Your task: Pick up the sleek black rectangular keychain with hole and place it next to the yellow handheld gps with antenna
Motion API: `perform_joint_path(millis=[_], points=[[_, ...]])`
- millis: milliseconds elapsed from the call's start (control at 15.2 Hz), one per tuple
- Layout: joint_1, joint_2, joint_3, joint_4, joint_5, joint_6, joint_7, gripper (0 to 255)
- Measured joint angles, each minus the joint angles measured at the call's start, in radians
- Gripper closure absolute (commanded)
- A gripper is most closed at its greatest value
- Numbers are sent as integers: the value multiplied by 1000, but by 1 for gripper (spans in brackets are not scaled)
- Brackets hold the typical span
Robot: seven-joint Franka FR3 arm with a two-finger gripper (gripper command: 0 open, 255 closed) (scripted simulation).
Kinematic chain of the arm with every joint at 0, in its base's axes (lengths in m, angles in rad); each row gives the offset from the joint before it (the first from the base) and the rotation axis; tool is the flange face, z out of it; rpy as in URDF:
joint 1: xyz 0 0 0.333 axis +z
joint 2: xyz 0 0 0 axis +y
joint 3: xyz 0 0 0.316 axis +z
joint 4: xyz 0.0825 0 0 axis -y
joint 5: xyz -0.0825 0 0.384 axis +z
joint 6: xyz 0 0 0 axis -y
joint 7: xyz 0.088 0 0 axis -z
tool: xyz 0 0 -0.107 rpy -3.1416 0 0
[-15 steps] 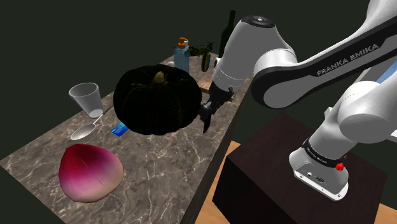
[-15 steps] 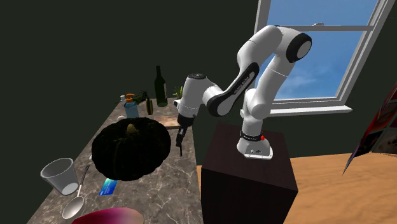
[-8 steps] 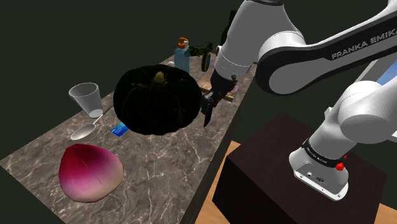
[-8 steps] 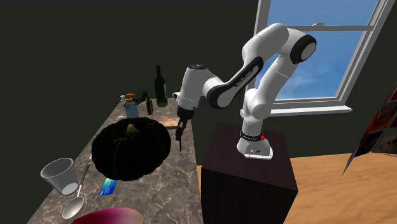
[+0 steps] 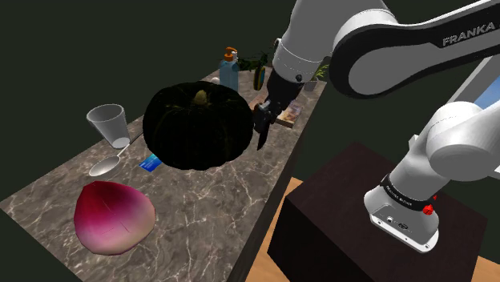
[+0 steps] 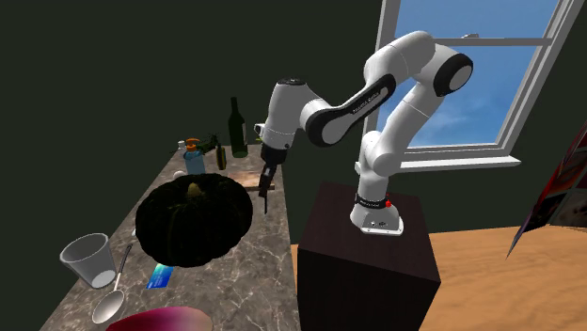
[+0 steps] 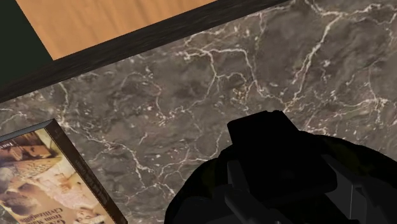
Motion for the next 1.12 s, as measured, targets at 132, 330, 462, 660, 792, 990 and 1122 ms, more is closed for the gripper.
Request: perform_joint_path(millis=[132, 330, 462, 660, 792, 990, 1122], points=[[0, -10, -8, 19, -1, -28, -5, 255], [1, -26, -20, 50, -3, -75, -9, 255], [1, -36, -28, 71, -4, -106, -12, 255], [0, -45, -36, 106, -7, -150, -13, 255], [0, -53, -43, 125, -9, -178, -16, 255], [-1, -58, -51, 160, -13, -218, -17, 255], [-3, -61, -57, 184, -15, -244, -20, 255]])
